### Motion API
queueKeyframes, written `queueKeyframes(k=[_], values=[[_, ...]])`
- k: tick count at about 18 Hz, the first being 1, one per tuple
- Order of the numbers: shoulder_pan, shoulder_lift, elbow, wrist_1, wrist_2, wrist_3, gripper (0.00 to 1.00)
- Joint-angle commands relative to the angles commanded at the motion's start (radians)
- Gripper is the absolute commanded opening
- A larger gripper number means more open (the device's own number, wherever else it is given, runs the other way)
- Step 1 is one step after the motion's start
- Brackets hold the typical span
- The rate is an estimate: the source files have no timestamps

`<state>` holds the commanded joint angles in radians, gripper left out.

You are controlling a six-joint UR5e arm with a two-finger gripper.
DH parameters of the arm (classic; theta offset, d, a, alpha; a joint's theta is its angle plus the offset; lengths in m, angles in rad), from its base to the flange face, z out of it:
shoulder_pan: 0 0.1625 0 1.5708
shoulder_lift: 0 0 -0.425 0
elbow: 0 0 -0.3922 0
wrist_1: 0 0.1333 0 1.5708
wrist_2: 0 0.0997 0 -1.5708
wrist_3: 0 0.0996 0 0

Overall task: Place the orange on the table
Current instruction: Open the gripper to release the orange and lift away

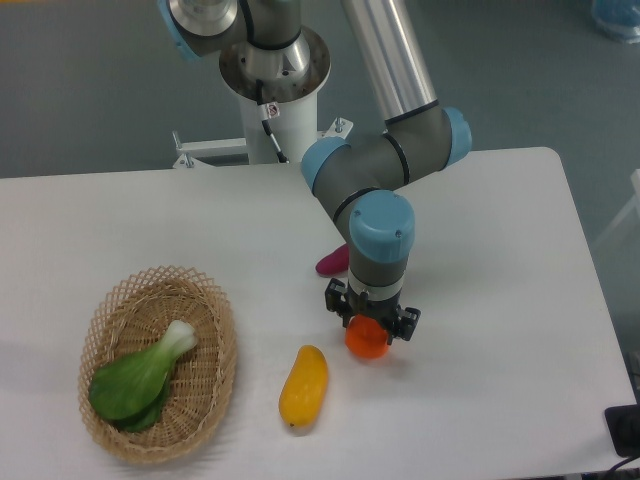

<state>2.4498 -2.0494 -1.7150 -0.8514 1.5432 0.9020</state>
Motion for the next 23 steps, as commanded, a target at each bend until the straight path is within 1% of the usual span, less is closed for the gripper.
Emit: queueKeyframes(k=[5,9,12,14,15,17,19,20,21,23], values=[[0.002,0.024,0.008,0.0,0.0,-0.002,1.0],[0.011,0.064,0.034,-0.005,-0.008,0.003,1.0],[0.025,0.084,0.041,-0.011,-0.008,0.005,1.0],[0.028,0.097,0.067,-0.02,-0.002,0.011,1.0],[0.028,0.103,0.077,-0.034,-0.002,0.014,1.0],[0.044,0.109,0.124,-0.101,-0.002,0.018,1.0],[0.049,0.112,0.169,-0.184,-0.002,0.035,1.0],[0.058,0.123,0.196,-0.233,-0.003,0.046,1.0],[0.072,0.132,0.218,-0.267,-0.005,0.07,1.0],[0.092,0.147,0.245,-0.31,-0.006,0.112,1.0]])
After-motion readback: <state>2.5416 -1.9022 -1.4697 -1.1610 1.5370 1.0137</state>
